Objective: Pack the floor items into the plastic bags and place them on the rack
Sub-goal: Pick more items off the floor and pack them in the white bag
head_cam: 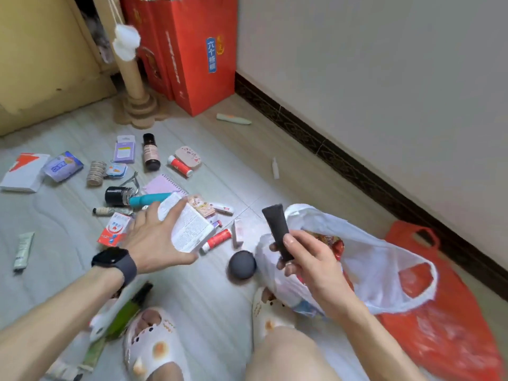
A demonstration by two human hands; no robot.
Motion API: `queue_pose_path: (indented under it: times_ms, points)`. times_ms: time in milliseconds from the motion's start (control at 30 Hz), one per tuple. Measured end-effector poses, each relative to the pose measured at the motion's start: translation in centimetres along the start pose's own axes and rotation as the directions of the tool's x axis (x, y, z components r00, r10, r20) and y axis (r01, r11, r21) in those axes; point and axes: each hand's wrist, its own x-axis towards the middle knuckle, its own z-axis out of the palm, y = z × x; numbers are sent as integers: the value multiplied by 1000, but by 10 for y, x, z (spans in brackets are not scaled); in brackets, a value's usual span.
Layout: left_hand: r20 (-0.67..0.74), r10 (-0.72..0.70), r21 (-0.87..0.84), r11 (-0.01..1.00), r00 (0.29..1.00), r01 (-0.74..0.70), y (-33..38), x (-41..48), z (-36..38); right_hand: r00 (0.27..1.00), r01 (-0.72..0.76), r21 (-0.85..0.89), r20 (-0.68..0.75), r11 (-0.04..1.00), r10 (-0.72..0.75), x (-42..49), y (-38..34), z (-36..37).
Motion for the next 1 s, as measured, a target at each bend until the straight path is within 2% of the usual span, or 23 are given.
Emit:
queue_pose_path:
  times_ms: [67, 133, 200, 267, 367, 433, 500, 567, 633, 700, 800, 867, 933, 1000]
  points:
    - [-38, 117, 73, 991, 992, -114, 41, 1, -29, 978, -21, -29, -208, 999, 14, -17, 5, -46]
    - [-70, 218, 109, 972, 973, -210, 83, 1, -53, 914, -148, -180, -399, 973, 65, -24, 23, -86]
    - [-95, 322, 127, 942, 942, -309, 123, -1, -69, 869, -293, -204, -464, 934, 171, -26, 45, -116]
    - [-113, 430, 173, 896, 896, -409, 163, -6, -78, 859, -358, -174, -446, 917, 251, -34, 62, -135]
    - [-93, 556, 216, 821, 826, -529, 216, -17, -75, 878, -321, -178, -424, 930, 222, -52, 71, -145]
    - [-68, 629, 233, 764, 774, -601, 244, -23, -63, 875, -263, -51, -433, 963, 216, -61, 66, -145]
    - [-49, 699, 245, 701, 713, -670, 268, -30, -47, 914, -182, 133, -341, 974, 218, -66, 54, -145]
    - [-32, 751, 236, 647, 660, -725, 289, -38, -28, 965, -77, 209, -230, 975, 126, -70, 36, -145]
    - [-28, 782, 216, 613, 623, -760, 307, -45, -8, 975, 24, 118, -223, 993, 3, -74, 23, -149]
    - [5, 774, 165, 623, 633, -764, 316, -44, 7, 945, 38, -30, -325, 999, -46, -72, 23, -156]
    - [104, 702, 89, 699, 705, -709, 308, -30, 17, 847, -95, -186, -531, 978, -18, -67, 41, -177]
    - [130, 704, 230, 664, 698, -712, 290, -21, 24, 758, -221, -235, -652, 946, 15, -66, 57, -190]
    - [192, 719, 375, 576, 668, -727, 272, -18, 37, 717, -286, -210, -694, 935, 63, -67, 73, -197]
    - [200, 665, 407, 612, 720, -678, 261, -20, 51, 685, -370, -241, -723, 897, 88, -68, 86, -196]
